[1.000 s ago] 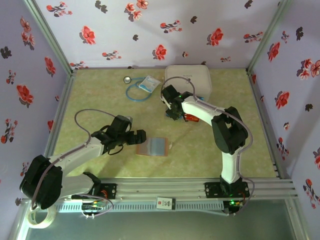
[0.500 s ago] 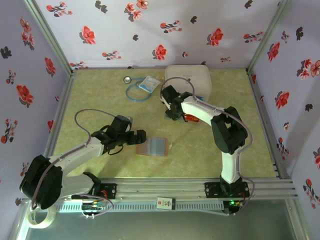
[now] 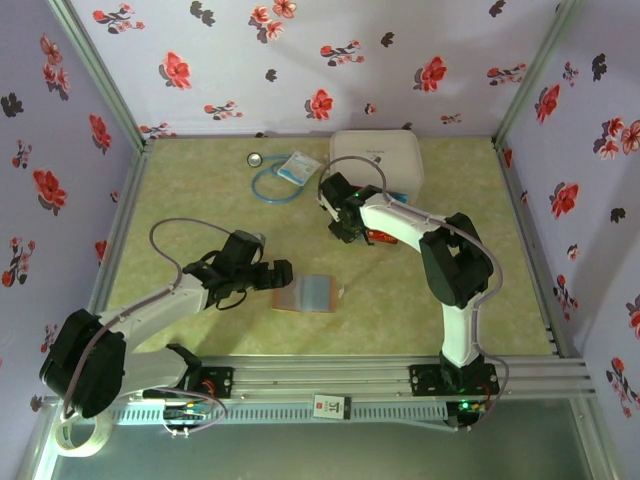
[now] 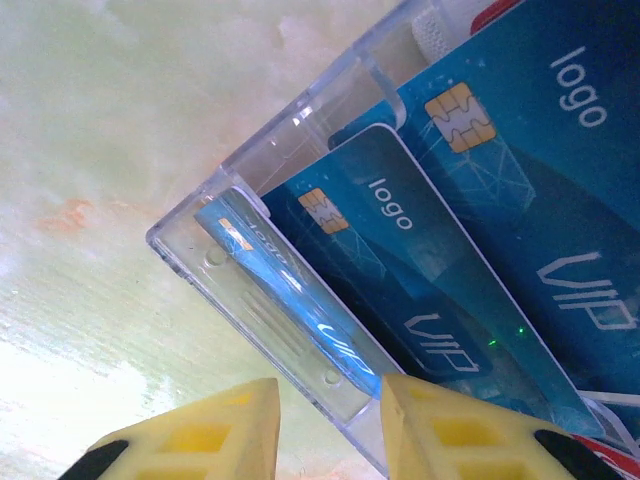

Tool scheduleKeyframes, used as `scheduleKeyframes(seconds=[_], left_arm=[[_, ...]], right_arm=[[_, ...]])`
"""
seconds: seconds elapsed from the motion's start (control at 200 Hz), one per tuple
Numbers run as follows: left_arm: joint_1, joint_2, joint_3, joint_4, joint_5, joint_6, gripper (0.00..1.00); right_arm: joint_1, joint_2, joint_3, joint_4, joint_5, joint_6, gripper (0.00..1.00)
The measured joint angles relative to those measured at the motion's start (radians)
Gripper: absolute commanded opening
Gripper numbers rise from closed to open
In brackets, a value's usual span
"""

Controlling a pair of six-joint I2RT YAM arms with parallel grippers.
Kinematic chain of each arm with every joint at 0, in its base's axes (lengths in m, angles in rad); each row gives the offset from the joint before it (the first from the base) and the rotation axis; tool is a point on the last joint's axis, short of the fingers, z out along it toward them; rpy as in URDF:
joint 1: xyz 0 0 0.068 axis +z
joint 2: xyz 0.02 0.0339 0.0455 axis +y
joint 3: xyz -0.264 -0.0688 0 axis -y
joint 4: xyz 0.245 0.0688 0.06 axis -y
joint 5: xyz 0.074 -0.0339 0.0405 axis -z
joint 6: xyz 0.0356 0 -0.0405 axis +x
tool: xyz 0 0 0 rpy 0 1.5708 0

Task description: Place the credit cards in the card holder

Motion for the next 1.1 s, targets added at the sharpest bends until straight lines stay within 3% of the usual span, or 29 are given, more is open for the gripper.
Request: scheduleKeyframes(seconds=[1.1], left_arm=[[0.0,0.009,0.0,0.007,0.0,0.0,1.0]], right_arm=[[0.007,-0.013,-0.006,0.046,0.03,-0.022,0.34]])
